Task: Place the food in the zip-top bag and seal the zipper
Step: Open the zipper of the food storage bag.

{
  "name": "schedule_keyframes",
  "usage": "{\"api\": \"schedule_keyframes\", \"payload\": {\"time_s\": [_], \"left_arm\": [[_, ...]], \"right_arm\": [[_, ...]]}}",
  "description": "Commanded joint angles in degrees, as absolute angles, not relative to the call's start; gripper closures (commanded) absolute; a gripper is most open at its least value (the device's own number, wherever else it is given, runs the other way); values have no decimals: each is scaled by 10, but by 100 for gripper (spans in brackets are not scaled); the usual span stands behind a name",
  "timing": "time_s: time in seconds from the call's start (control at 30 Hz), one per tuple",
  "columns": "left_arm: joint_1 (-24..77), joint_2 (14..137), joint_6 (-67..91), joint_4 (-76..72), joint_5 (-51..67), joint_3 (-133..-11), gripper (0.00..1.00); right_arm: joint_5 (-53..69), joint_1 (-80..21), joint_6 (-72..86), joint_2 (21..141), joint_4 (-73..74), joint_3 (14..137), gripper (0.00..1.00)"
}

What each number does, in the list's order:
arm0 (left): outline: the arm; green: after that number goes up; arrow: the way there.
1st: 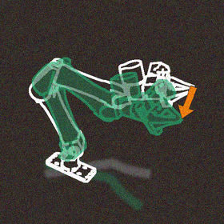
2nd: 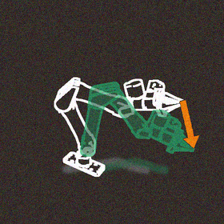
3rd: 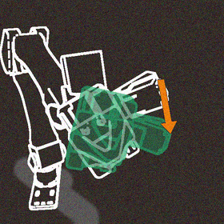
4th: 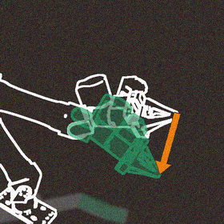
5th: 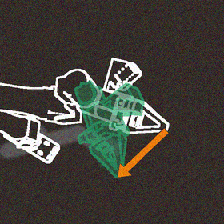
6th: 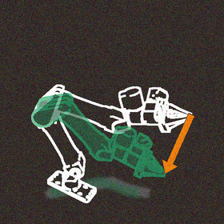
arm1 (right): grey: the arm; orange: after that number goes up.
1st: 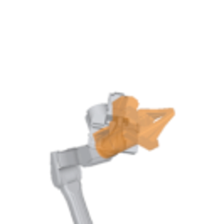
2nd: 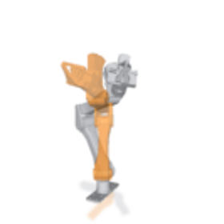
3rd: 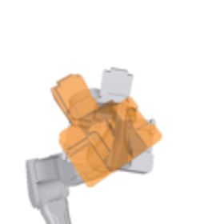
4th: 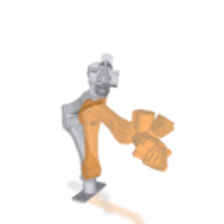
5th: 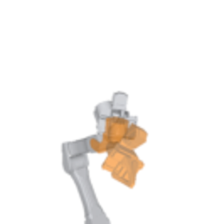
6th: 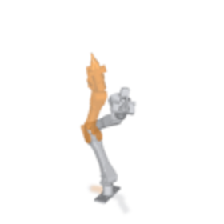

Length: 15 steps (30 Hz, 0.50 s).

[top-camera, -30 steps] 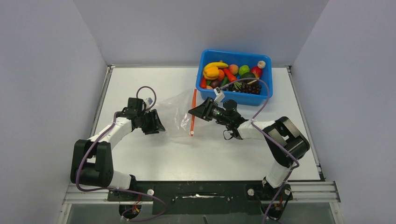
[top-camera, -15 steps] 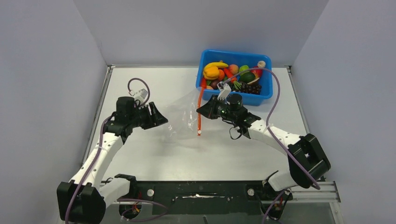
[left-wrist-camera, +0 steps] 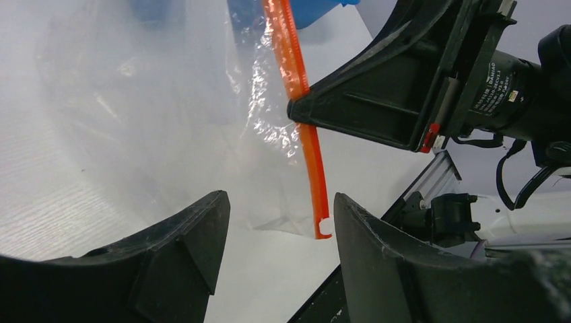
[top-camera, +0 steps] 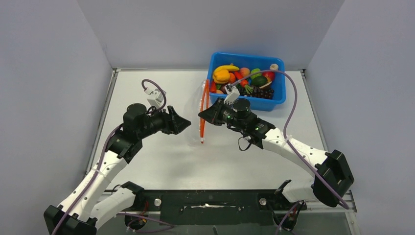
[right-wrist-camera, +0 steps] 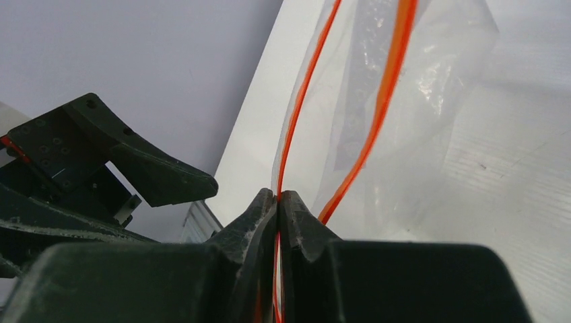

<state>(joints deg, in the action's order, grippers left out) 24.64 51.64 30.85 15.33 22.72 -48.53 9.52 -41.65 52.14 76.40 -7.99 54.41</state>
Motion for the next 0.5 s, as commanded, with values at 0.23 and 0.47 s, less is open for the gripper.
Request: {"api": "schedule_keyframes", "payload": {"time_s": [0.23, 0.47], "left_arm": [[319, 542, 285, 90, 120, -501, 41], [332, 547, 284, 82, 84, -492, 43]], "right_arm": [[39, -454, 585, 792, -102, 605, 100], [35, -462, 589, 787, -117, 610, 100]]}}
